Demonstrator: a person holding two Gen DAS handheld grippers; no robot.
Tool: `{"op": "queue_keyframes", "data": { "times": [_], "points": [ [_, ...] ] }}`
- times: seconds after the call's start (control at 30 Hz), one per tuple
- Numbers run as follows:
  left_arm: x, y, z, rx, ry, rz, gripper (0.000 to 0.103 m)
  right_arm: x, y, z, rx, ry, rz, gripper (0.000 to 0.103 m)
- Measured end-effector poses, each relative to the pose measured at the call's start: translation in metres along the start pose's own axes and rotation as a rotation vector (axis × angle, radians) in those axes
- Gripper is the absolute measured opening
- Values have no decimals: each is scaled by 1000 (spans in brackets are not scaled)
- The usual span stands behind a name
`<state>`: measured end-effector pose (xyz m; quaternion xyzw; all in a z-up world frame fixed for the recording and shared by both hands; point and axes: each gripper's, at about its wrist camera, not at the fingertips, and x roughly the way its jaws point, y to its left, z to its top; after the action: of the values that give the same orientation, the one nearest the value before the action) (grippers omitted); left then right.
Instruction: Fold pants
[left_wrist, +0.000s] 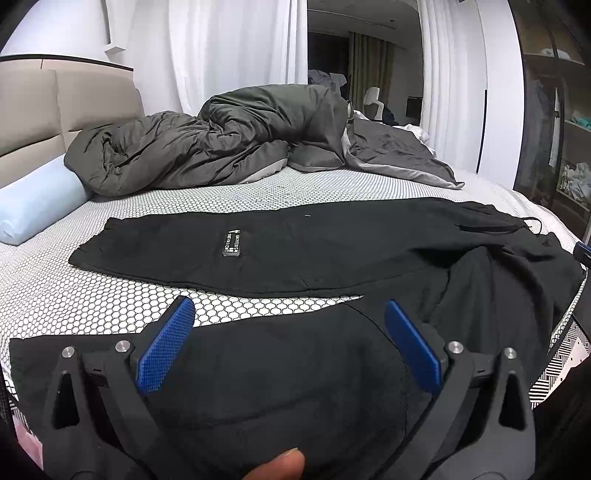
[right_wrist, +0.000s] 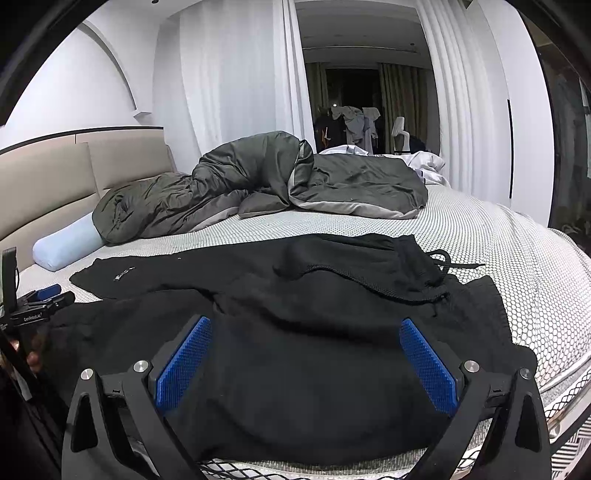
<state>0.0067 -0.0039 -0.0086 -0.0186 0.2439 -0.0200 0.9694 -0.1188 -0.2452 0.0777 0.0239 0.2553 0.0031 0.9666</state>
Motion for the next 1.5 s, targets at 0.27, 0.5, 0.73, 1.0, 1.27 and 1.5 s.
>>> {"op": "queue_keyframes", "data": {
  "times": [0.27, 0.5, 0.73, 1.0, 1.27, 1.5],
  "points": [
    [2, 1, 1, -2, -5, 3, 102, 0, 0, 1, -6, 2, -6, 103],
    [-1, 4, 1, -5, -10, 4, 102, 0, 1, 0, -12, 5, -10, 103],
    [-5, 5, 1, -12, -18, 6, 102, 1, -1, 0, -8, 9, -16, 103],
    [-9, 2, 2, -3, -46, 16, 102, 3, -2, 1, -9, 8, -22, 103],
    [-14, 11, 2, -34, -55, 15, 102, 3, -6, 3, 15, 5, -25, 103],
    [-26, 22, 0, -80, -40, -19, 102, 1, -6, 4, 22, -3, -22, 103]
  ]
}}
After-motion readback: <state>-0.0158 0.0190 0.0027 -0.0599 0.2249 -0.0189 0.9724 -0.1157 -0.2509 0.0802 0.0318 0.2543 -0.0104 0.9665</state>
